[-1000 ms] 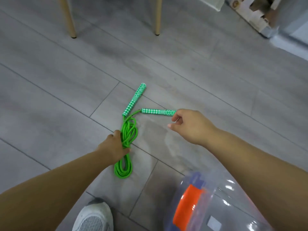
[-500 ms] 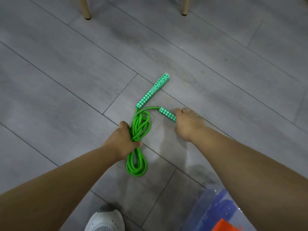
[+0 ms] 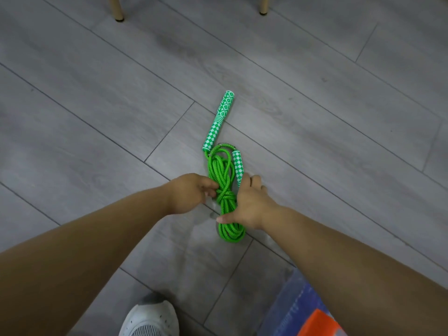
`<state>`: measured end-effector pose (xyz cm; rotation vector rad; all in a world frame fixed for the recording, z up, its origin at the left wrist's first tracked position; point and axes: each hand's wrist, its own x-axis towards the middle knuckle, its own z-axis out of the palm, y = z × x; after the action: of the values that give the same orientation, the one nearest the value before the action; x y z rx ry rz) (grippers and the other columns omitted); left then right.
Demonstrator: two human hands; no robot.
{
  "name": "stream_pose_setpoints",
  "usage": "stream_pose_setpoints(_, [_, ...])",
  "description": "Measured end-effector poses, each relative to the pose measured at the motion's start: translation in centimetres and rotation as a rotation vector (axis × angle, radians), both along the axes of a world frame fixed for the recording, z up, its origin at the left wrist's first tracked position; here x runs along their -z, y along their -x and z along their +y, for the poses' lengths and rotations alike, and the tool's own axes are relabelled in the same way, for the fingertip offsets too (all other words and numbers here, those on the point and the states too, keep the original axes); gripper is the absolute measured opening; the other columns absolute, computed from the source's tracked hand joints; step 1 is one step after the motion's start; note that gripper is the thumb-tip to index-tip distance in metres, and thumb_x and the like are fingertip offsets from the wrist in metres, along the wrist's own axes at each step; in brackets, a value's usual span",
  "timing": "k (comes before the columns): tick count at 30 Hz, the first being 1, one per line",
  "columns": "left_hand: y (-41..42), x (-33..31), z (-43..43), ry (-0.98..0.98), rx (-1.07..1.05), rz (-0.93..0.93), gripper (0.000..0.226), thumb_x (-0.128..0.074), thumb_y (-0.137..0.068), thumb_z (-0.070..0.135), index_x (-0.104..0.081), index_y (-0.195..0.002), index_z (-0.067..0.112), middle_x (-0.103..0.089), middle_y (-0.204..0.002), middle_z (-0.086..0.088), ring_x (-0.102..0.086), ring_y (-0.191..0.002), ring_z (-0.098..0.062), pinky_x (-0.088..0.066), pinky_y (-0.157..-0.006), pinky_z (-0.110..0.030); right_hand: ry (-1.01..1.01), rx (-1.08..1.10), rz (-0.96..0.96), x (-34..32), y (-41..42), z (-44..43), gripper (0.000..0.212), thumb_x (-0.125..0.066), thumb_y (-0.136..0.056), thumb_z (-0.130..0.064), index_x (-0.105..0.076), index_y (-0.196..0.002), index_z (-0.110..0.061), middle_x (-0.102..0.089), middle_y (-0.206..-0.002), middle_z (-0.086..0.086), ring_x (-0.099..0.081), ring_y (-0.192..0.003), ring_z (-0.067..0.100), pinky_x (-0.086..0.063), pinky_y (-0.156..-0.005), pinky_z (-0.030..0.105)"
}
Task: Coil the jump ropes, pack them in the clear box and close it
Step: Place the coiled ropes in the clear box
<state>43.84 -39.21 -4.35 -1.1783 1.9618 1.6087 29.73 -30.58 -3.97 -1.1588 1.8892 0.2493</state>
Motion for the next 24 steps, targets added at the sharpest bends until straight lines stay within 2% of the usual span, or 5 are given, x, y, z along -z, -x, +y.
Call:
stream_pose_setpoints(5, [-0.1,1.1,-2.6,0.628,0.2,-0.065,0.036,-0.048,-0.087,0.007,-0.057,-0.12,0.017,-0.049,-0.122,-0.009,-0.047,-0.112,-0.03,-0.041,-0.096,-0.042,0.035,0.016,0.069,0.5,-0.9,0.1,0.088,-0.072,-0.075,-0.026,-0.014,-0.137,-0.001,-0.024,-0.134,0.016,-0.036,-0.121,0.036,-0.035,-0.1,0.038])
stream_pose_setpoints(10, [0.3,1.1,-4.1,0.805,0.373,-0.229,0.064,-0.053,-0.089,0.015,-0.027,-0.145,0.03,-0.019,-0.151,0.0,-0.02,-0.132,-0.031,-0.028,-0.105,-0.04,0.078,-0.138,0.127,0.2,1.1,0.9,0.064,-0.054,-0.084,-0.008,-0.018,-0.138,-0.009,-0.029,-0.132,0.014,-0.039,-0.115,0.037,-0.04,-0.089,0.043])
stream_pose_setpoints(16, [1.0,1.0,-4.2,0.989,0.587,-0.408,0.04,-0.046,-0.095,0.029,-0.046,-0.135,0.022,-0.019,-0.148,-0.005,-0.017,-0.135,-0.035,-0.017,-0.111,-0.043,0.055,-0.07,0.159,0.2,1.9,0.9,0.056,-0.046,-0.086,-0.006,-0.019,-0.135,-0.002,-0.03,-0.131,0.017,-0.042,-0.113,0.039,-0.038,-0.089,0.037])
stream_pose_setpoints(19, [1.2,0.7,-4.7,0.888,0.547,-0.498,0.036,-0.042,-0.098,0.033,-0.051,-0.129,0.019,-0.041,-0.13,-0.007,-0.037,-0.123,-0.03,-0.034,-0.097,-0.039,0.053,0.048,0.16,0.3,1.9,0.5,0.051,-0.045,-0.086,-0.005,-0.022,-0.132,-0.001,-0.03,-0.131,0.018,-0.042,-0.114,0.04,-0.037,-0.094,0.038])
stream_pose_setpoints(24, [1.6,1.7,-3.3,0.448,0.053,-0.4,0.038,-0.057,-0.091,0.041,-0.056,-0.109,0.007,-0.059,-0.108,-0.012,-0.057,-0.1,-0.028,-0.044,-0.074,-0.033,0.084,0.143,0.162,0.6,1.3,0.2,0.055,-0.055,-0.087,-0.011,-0.025,-0.132,-0.004,-0.034,-0.13,0.018,-0.041,-0.115,0.037,-0.038,-0.093,0.039])
